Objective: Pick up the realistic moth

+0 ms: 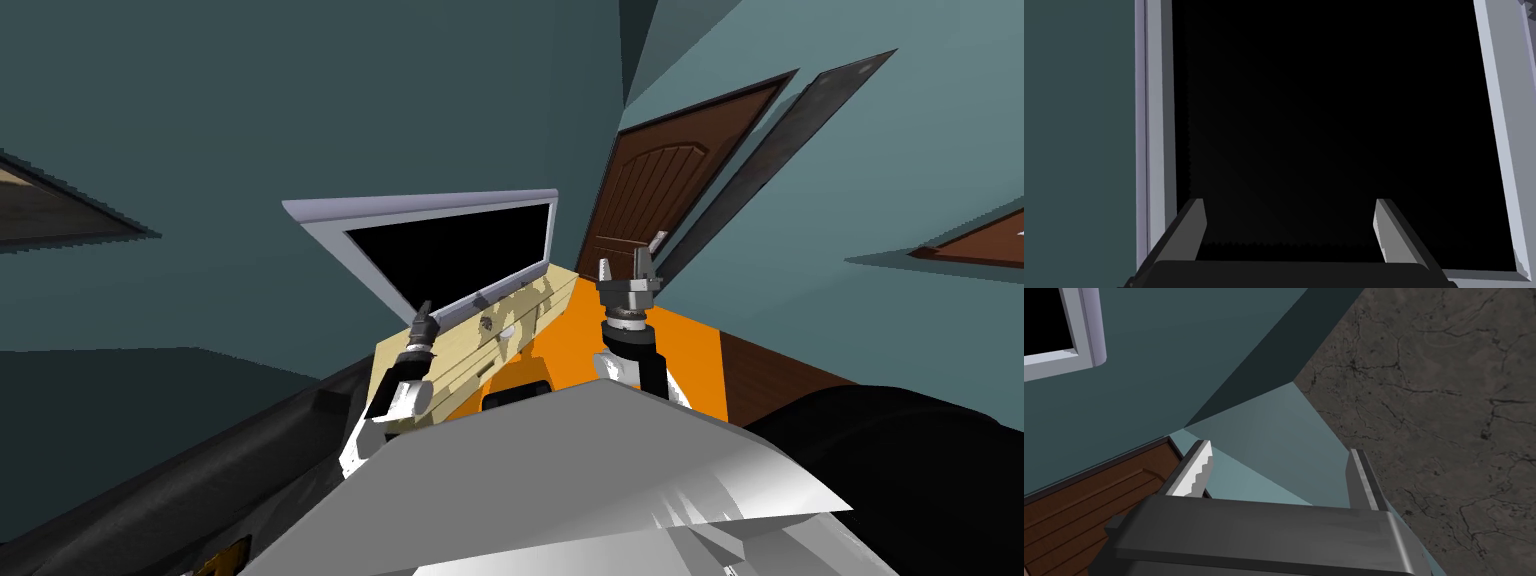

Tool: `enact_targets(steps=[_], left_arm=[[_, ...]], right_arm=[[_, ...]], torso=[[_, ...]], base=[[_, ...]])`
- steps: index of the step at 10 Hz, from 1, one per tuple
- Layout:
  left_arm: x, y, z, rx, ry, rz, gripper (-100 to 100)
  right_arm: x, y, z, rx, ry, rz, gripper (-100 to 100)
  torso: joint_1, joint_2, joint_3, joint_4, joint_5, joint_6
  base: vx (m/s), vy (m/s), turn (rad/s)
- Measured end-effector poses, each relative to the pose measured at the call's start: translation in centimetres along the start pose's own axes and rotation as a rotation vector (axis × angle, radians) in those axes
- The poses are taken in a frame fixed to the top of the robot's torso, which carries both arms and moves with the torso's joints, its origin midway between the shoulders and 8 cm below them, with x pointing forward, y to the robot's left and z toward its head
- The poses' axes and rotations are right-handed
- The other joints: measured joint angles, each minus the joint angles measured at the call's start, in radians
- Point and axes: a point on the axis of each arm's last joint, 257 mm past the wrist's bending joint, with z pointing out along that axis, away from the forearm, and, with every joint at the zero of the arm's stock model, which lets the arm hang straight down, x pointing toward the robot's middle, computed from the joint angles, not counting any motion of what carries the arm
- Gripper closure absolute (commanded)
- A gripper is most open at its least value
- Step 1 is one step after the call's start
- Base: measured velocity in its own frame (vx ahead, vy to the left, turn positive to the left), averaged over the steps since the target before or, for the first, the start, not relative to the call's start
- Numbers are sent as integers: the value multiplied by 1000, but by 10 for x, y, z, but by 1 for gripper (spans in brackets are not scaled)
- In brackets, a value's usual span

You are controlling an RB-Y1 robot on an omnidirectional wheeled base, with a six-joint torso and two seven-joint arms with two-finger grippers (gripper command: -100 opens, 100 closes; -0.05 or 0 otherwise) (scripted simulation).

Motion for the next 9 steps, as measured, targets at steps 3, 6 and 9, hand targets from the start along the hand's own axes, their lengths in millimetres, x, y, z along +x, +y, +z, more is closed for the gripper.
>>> enact_targets(steps=[3,6,9], left_arm=[[9,36,-1,-96,43,28,-100],[20,72,3,-186,89,60,-100],[29,124,-5,-315,160,115,-100]], right_arm=[[0,0,0,0,0,0,0],[0,0,0,0,0,0,0],[0,0,0,0,0,0,0]], torso=[[1,1,1,0,0,0],[1,1,0,0,0,0],[2,0,0,0,0,0]], base=[[18,-3,-65],[20,1,-97],[27,8,-144]])
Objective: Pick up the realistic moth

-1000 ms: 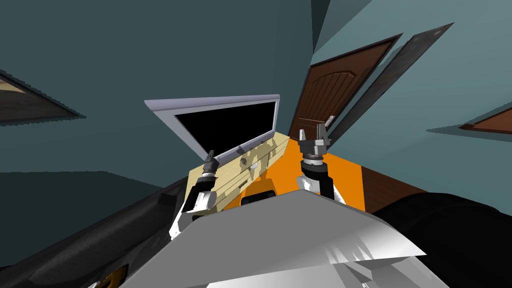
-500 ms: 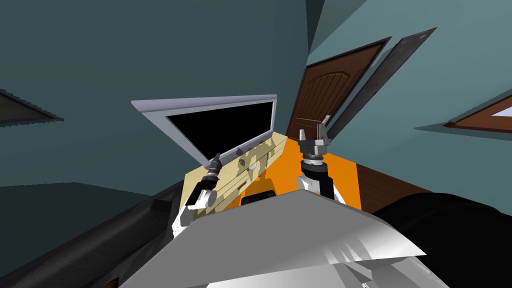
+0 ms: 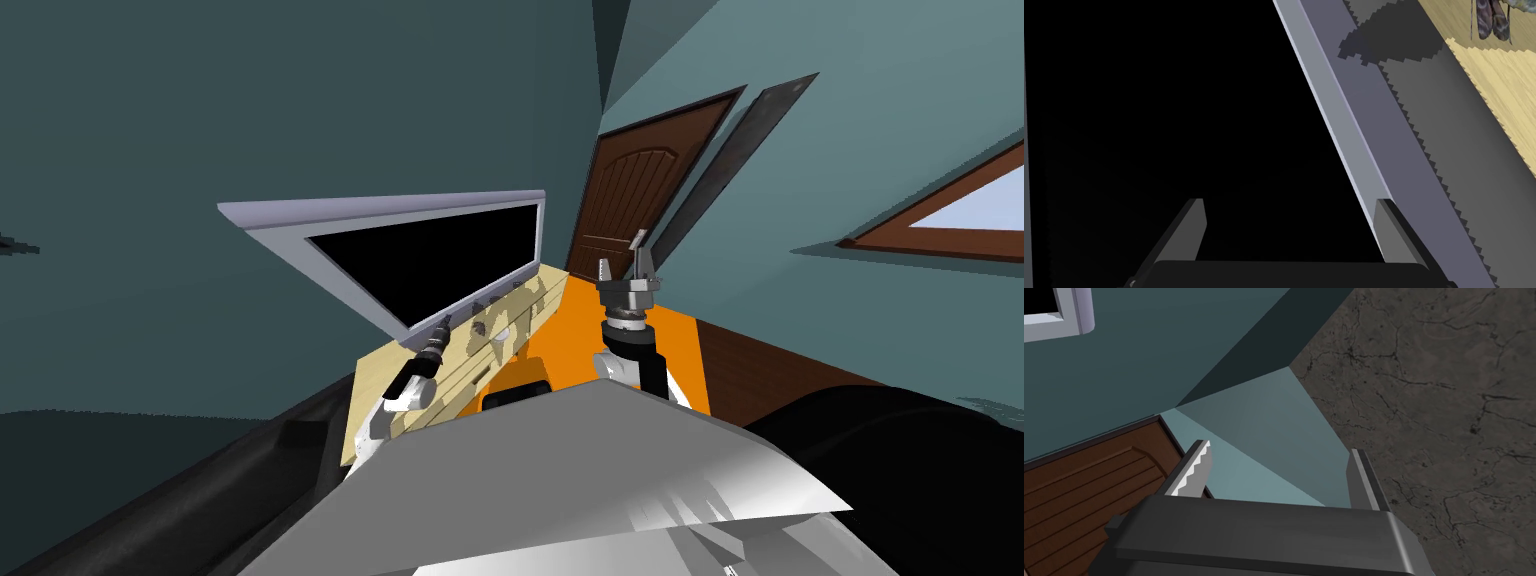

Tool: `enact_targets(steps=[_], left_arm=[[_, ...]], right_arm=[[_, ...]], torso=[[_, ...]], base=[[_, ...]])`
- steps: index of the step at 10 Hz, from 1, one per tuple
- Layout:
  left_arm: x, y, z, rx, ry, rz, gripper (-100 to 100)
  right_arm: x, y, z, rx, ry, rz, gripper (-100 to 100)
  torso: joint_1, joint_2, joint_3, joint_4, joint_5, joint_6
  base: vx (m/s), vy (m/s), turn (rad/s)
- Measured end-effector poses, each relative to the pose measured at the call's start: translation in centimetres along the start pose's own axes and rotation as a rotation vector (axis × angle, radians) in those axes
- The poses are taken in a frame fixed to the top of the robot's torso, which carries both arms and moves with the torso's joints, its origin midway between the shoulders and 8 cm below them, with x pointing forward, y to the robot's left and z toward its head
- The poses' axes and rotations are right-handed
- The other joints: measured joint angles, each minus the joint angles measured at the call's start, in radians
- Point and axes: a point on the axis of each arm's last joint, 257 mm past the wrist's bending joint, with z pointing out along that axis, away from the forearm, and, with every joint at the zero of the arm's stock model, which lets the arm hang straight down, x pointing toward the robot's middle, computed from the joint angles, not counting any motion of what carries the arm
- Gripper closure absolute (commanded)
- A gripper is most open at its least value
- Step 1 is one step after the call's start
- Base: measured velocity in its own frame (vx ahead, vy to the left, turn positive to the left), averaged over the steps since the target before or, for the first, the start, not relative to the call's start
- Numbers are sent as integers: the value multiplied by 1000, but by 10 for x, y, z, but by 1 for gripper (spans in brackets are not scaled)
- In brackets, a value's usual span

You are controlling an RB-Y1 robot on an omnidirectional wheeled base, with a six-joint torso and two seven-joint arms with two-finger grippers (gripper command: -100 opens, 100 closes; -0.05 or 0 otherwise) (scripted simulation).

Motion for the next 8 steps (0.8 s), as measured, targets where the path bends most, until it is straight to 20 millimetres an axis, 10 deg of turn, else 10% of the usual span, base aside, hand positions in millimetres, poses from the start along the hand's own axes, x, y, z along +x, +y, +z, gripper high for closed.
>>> enact_targets(steps=[8], left_arm=[[18,94,9,-283,151,124,-100]], right_arm=[[0,0,0,0,0,0,0]], torso=[[1,0,0,0,0,-1]], base=[[25,15,-140]])
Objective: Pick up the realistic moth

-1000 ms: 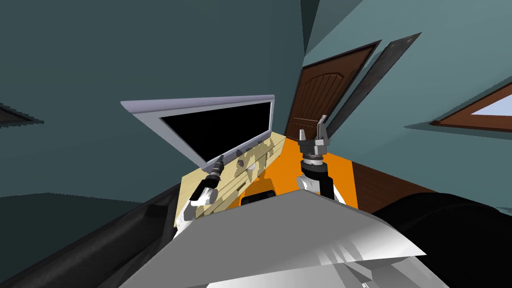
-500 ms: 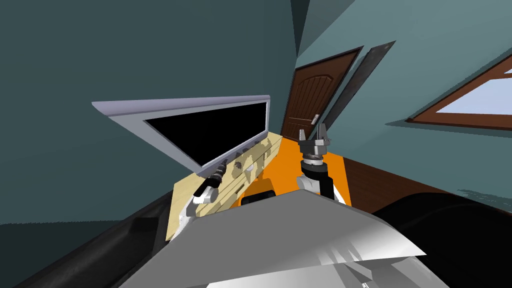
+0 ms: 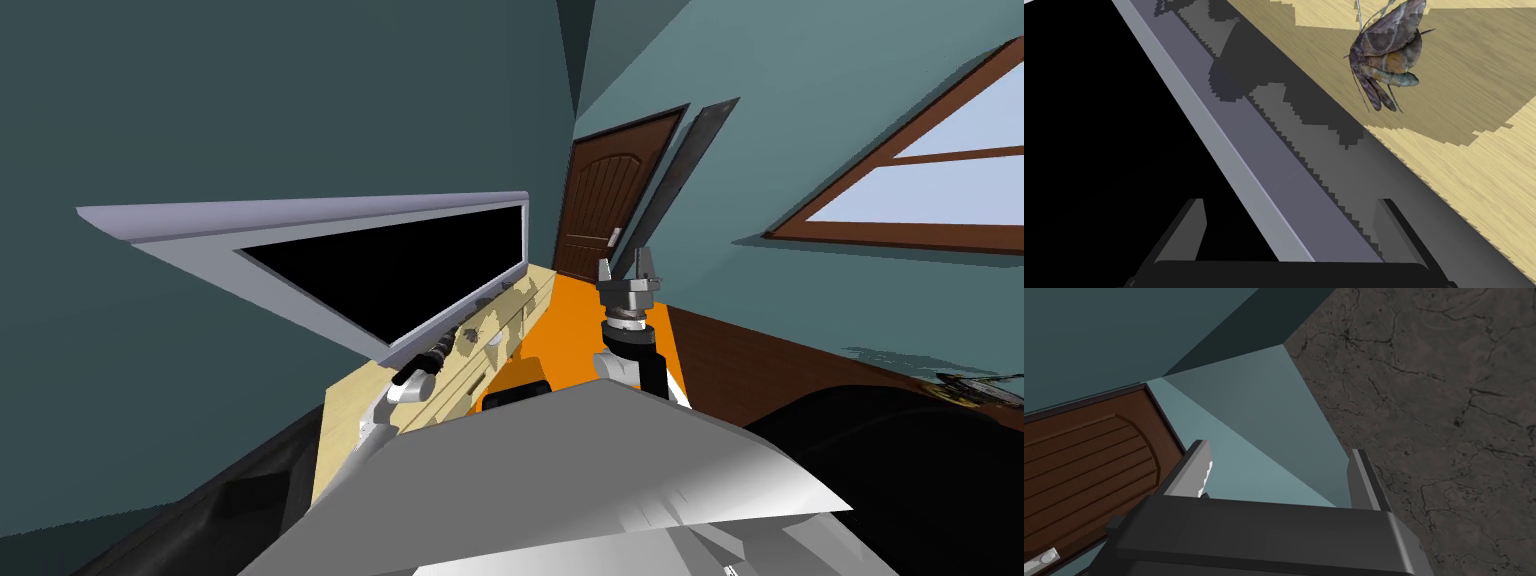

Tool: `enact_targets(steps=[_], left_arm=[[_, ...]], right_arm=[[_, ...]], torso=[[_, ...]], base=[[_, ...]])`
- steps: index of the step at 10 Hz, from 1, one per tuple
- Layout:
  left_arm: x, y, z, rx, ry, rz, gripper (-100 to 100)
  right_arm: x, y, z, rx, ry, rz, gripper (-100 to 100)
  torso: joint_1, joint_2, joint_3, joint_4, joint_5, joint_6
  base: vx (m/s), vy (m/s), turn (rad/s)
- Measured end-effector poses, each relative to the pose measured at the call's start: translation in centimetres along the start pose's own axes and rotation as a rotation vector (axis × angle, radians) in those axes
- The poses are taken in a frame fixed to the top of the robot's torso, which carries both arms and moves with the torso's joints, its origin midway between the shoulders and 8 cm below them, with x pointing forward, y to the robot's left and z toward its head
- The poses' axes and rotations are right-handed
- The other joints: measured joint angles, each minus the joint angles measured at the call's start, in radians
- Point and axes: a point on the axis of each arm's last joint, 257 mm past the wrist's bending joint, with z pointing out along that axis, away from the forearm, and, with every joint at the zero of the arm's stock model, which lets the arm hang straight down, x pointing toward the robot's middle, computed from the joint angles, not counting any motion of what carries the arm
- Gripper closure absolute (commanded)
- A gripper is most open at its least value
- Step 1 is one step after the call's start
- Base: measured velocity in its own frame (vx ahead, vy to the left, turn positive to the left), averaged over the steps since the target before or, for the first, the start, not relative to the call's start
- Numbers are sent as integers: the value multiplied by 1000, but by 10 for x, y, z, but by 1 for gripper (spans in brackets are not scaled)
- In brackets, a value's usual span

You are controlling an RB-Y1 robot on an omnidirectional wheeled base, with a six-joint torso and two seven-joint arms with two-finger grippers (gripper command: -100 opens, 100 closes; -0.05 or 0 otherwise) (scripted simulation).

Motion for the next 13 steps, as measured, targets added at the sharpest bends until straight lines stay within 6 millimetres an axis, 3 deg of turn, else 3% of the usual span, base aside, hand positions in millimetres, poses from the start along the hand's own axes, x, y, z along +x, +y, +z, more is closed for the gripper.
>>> enact_targets(steps=[6,9,13], left_arm=[[11,63,9,-190,97,83,-100],[12,106,9,-317,158,137,-100],[11,144,1,-441,213,178,-100]], right_arm=[[0,0,0,0,0,0,0],[0,0,0,0,0,0,0],[0,0,0,0,0,0,0]], torso=[[0,0,0,0,0,1],[1,-1,-1,0,0,0],[-1,-1,-1,0,0,0]], base=[[23,23,-173],[33,37,-194],[33,15,-209]])
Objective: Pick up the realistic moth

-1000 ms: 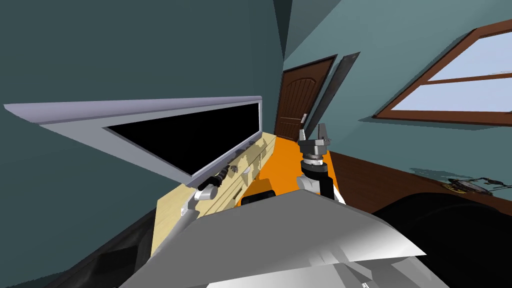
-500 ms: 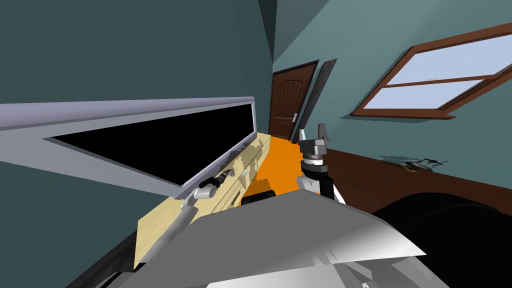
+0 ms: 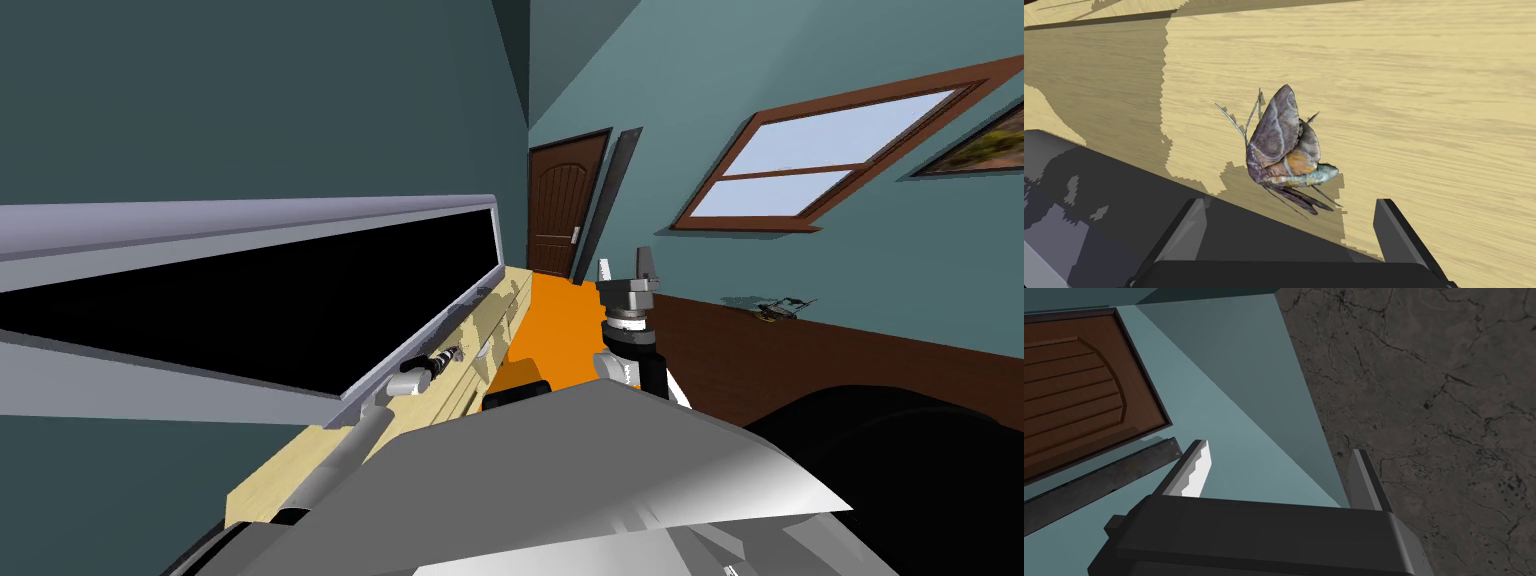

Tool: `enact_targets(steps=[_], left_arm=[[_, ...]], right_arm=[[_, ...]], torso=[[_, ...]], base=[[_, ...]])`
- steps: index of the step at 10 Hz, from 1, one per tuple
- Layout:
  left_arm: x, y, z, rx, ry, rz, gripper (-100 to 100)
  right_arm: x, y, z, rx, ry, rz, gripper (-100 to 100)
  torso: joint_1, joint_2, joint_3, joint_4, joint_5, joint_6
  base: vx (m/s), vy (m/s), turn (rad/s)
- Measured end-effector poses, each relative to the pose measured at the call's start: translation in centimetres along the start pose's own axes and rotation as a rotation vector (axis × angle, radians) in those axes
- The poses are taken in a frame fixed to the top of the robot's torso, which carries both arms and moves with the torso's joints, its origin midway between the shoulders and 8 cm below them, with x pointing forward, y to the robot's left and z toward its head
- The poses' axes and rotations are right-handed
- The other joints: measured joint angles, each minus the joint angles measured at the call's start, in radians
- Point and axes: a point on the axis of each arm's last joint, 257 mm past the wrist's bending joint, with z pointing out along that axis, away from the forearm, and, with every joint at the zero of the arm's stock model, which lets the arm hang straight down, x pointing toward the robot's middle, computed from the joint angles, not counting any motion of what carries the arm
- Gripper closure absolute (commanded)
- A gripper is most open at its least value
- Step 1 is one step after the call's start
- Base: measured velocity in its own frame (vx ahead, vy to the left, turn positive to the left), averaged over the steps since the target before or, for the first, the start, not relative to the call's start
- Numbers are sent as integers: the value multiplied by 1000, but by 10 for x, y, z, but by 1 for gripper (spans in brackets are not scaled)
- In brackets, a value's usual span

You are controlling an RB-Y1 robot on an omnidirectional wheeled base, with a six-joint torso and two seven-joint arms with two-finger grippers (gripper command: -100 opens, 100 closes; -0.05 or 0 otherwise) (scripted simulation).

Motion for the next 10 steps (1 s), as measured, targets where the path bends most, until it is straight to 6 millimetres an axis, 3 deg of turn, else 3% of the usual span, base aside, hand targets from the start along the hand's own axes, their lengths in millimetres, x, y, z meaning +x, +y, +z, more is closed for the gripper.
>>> enact_targets(steps=[4,5,6,9,10], left_arm=[[13,40,3,-117,65,36,-100],[14,41,3,-121,68,38,0],[14,41,3,-121,68,38,-100],[28,49,14,-126,60,21,-100],[28,49,15,-125,59,19,100]], right_arm=[[0,0,0,0,0,0,0],[0,0,0,0,0,0,0],[0,0,0,0,0,0,0],[0,0,0,0,0,0,0],[0,0,0,0,0,0,0]], torso=[[-2,-2,-1,0,0,0],[-2,0,0,0,0,-1],[-2,1,1,0,0,-1],[-1,4,2,1,0,-1],[-1,3,2,1,0,-1]], base=[[51,0,-146],[0,0,0],[-8,12,-40],[-13,14,-43],[0,0,0]])
